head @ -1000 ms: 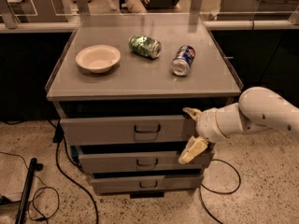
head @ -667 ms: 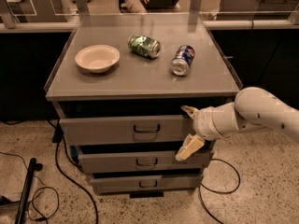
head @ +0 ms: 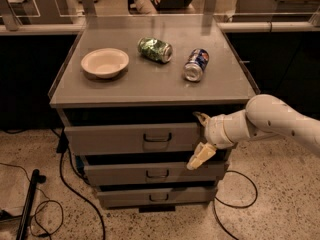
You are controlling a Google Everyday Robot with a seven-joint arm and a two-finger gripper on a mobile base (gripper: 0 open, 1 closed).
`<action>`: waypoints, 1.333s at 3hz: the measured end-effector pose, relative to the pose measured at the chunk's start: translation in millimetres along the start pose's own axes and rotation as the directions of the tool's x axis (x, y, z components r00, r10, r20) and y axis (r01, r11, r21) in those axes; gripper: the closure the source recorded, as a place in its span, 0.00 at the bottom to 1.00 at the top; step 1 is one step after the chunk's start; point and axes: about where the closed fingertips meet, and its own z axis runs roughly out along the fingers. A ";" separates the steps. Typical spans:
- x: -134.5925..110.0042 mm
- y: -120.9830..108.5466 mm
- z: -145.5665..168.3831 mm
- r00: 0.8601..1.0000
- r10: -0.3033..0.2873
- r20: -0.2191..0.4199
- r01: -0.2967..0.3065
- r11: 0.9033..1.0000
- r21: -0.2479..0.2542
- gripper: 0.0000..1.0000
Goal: Open top drawer
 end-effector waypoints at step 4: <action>-4.0 -2.1 -6.2 1.000 0.000 0.000 0.000 1.000 0.000 0.95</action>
Offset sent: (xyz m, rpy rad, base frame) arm 0.0000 0.0000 0.0000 0.0000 0.0000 0.0000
